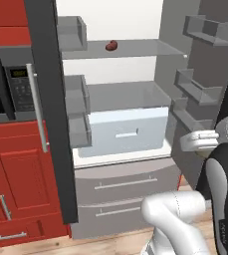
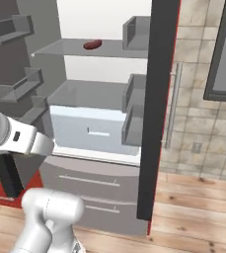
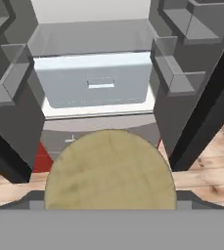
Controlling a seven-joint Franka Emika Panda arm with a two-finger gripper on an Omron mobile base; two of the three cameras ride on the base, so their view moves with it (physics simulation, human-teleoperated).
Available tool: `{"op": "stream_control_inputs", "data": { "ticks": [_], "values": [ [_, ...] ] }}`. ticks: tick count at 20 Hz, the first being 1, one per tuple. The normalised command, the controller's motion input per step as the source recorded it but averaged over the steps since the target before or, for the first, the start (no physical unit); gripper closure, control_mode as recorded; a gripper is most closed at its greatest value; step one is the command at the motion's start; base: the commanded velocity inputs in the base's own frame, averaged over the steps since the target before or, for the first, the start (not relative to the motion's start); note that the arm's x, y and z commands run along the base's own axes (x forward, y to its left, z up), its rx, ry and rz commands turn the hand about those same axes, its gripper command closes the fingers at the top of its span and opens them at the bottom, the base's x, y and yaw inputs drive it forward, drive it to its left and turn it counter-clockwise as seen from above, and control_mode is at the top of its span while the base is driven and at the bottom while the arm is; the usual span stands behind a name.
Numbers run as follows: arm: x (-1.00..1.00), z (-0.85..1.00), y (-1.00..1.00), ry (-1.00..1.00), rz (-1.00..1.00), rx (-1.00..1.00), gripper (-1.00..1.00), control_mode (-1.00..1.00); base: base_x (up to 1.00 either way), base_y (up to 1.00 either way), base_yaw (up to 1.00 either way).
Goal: Retrieve the sausage and cheese from the fridge and place them on the cutting board on the counter.
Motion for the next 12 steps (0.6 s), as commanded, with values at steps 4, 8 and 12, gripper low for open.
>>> {"op": "stream_control_inputs", "data": {
  "ticks": [4, 8, 12],
  "values": [
    [0.00, 0.00, 0.00, 0.00, 0.00, 0.00, 1.00, 1.00, -0.99, -0.17, 0.07],
    [0.00, 0.00, 0.00, 0.00, 0.00, 0.00, 1.00, 1.00, -0.81, -0.66, -0.25],
    [0.00, 0.00, 0.00, 0.00, 0.00, 0.00, 1.00, 1.00, -0.29, -0.54, -0.71]
  ]
}}
